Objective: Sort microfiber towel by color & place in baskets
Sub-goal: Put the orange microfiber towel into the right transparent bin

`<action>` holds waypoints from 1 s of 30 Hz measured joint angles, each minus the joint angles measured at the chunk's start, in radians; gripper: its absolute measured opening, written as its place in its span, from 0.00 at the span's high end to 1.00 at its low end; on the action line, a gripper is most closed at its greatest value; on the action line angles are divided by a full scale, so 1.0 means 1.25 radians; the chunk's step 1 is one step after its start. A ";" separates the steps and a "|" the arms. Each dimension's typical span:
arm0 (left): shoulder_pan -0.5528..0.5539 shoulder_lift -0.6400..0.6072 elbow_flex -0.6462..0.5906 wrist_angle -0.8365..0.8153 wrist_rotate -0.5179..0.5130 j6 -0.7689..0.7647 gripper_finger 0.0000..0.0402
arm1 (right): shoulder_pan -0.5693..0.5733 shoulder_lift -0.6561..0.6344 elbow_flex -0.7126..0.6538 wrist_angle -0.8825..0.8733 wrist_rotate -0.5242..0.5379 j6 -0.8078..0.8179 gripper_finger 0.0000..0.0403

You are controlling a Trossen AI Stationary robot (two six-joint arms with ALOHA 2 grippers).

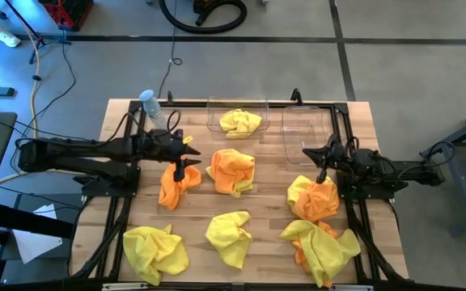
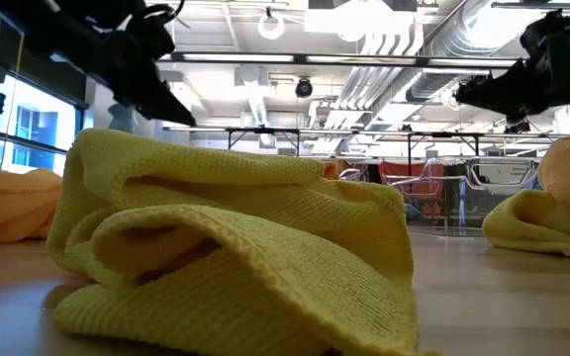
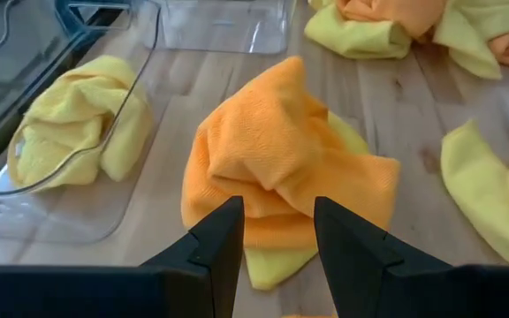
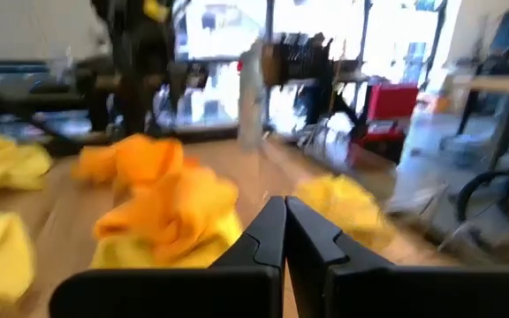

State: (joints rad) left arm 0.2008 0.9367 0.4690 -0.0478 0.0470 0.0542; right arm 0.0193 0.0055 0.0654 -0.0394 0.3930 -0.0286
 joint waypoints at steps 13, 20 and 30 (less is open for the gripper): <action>0.001 0.000 -0.066 0.116 0.002 0.033 0.69 | 0.029 0.290 0.107 0.231 0.072 -0.062 1.00; 0.002 0.000 -0.065 0.158 0.002 0.080 0.69 | 0.010 0.624 0.379 0.101 0.084 -0.053 1.00; 0.004 -0.009 -0.065 0.161 -0.013 0.112 0.69 | -0.054 1.053 0.887 -0.352 -0.003 0.004 0.85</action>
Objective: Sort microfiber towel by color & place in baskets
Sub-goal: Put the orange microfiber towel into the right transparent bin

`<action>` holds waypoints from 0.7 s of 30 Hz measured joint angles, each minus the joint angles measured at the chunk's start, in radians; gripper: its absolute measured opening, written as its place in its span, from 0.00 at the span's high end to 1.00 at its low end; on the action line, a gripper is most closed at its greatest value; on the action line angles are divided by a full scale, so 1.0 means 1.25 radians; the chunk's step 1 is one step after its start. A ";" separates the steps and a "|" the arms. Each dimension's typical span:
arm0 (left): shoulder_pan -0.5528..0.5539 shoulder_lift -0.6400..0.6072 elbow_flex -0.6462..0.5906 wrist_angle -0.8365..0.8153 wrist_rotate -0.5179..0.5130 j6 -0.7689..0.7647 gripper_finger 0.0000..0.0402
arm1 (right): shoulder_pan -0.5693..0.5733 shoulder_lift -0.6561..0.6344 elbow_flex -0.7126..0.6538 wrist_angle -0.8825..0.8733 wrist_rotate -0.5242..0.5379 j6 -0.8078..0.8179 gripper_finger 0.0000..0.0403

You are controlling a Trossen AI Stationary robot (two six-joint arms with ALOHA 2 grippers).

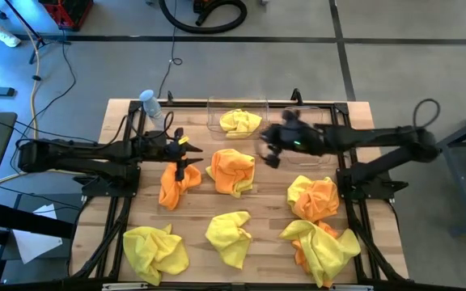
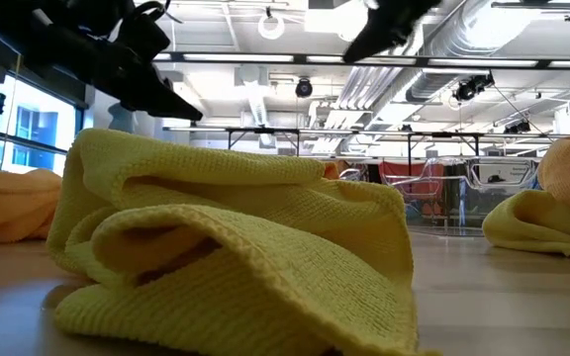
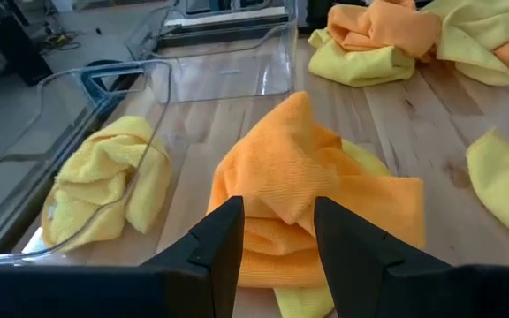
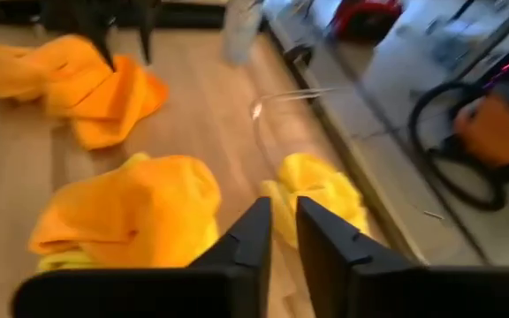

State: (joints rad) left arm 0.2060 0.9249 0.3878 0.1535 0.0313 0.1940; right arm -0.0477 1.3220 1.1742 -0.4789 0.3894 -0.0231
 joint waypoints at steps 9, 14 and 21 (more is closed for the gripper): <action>0.024 -0.042 0.000 -0.069 -0.002 -0.021 0.69 | -0.027 0.302 0.302 -0.211 -0.100 -0.052 0.58; 0.024 -0.060 0.000 -0.103 -0.002 -0.030 0.69 | -0.026 0.430 0.379 -0.260 -0.100 -0.081 0.46; 0.024 -0.060 0.000 -0.103 -0.002 -0.042 0.69 | -0.029 0.550 0.426 -0.320 -0.141 -0.070 0.41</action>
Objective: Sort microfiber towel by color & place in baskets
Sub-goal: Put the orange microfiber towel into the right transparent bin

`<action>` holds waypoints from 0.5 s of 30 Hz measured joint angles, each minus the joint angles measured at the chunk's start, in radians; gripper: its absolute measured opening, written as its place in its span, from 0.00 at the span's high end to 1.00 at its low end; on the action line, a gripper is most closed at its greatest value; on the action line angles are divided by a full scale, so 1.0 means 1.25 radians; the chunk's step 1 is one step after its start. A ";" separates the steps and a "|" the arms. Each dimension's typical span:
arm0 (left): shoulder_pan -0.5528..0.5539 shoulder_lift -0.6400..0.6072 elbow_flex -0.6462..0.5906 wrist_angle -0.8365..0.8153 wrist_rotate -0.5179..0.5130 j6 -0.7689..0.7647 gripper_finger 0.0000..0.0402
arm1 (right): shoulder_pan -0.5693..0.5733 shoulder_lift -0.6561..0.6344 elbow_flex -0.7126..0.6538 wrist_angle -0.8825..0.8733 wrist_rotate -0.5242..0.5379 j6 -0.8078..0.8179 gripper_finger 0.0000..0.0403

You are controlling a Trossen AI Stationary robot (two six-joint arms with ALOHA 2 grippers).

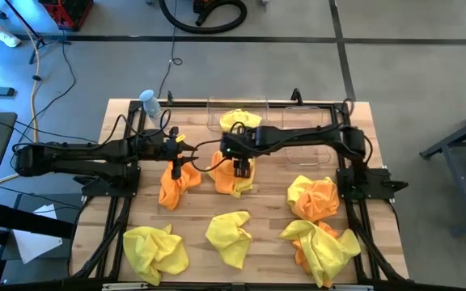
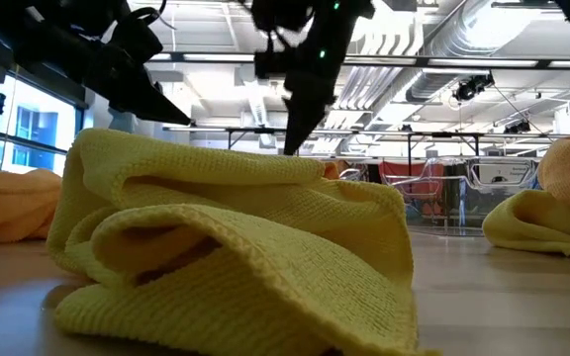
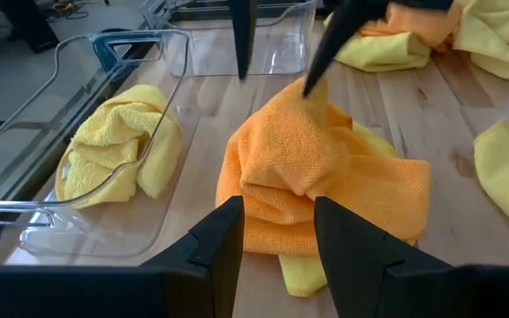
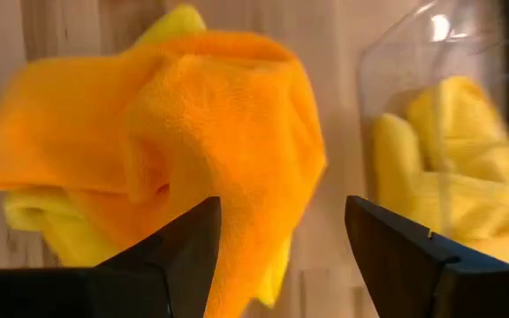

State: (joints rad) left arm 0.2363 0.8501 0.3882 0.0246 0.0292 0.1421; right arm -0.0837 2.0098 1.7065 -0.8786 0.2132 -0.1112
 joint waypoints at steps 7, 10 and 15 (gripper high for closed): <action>0.000 0.000 0.000 0.000 0.000 0.000 0.69 | 0.000 0.062 0.000 -0.001 -0.022 -0.001 0.45; 0.000 0.000 0.000 -0.001 0.000 -0.003 0.69 | 0.000 0.067 0.000 0.003 -0.036 0.002 0.54; 0.000 0.000 0.000 -0.001 0.000 -0.009 0.69 | 0.000 0.068 0.000 0.009 -0.083 0.007 0.82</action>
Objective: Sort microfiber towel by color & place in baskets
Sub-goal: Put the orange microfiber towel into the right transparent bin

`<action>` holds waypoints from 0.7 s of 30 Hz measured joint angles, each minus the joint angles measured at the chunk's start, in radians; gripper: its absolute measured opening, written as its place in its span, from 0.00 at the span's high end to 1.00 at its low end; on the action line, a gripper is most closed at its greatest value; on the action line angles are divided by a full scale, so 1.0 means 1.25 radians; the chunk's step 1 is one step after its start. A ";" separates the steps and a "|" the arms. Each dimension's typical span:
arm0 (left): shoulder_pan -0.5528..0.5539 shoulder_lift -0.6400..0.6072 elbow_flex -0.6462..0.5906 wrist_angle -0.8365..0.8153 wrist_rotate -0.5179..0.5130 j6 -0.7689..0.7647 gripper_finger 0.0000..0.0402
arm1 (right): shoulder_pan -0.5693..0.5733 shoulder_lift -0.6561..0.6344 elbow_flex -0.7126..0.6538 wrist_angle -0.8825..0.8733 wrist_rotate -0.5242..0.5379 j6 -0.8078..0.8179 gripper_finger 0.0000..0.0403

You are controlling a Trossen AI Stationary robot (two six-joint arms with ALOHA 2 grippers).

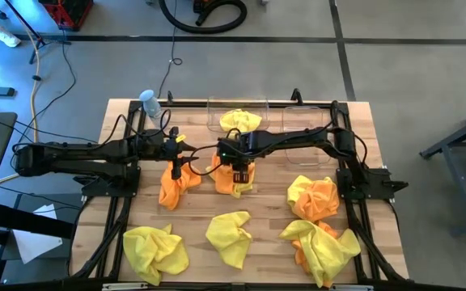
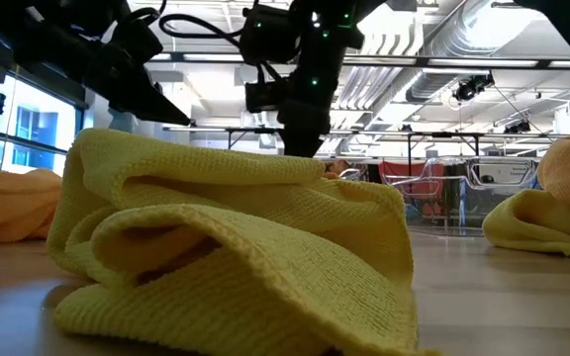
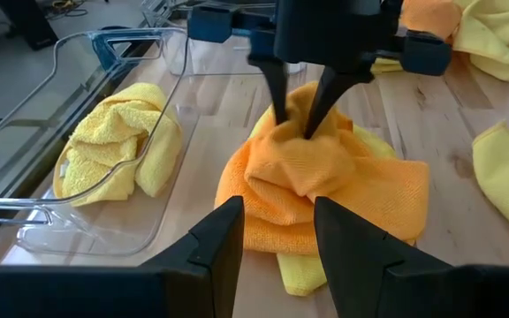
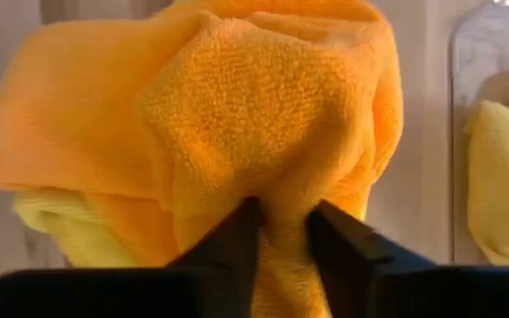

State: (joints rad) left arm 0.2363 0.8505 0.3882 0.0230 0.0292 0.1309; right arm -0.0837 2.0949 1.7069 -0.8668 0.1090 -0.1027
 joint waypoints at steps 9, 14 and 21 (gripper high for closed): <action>0.000 0.000 0.000 -0.011 0.000 -0.014 0.69 | 0.003 -0.070 0.000 -0.052 -0.043 0.022 0.99; 0.000 0.000 0.000 -0.027 0.000 -0.019 0.69 | 0.005 -0.176 0.000 -0.078 -0.024 0.040 0.99; 0.000 0.000 0.000 -0.030 0.000 -0.020 0.69 | 0.006 -0.409 -0.120 -0.061 0.055 0.100 1.00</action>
State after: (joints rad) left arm 0.2363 0.8505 0.3882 -0.0151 0.0295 0.1062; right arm -0.0761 1.5839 1.5573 -0.9428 0.1773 0.0227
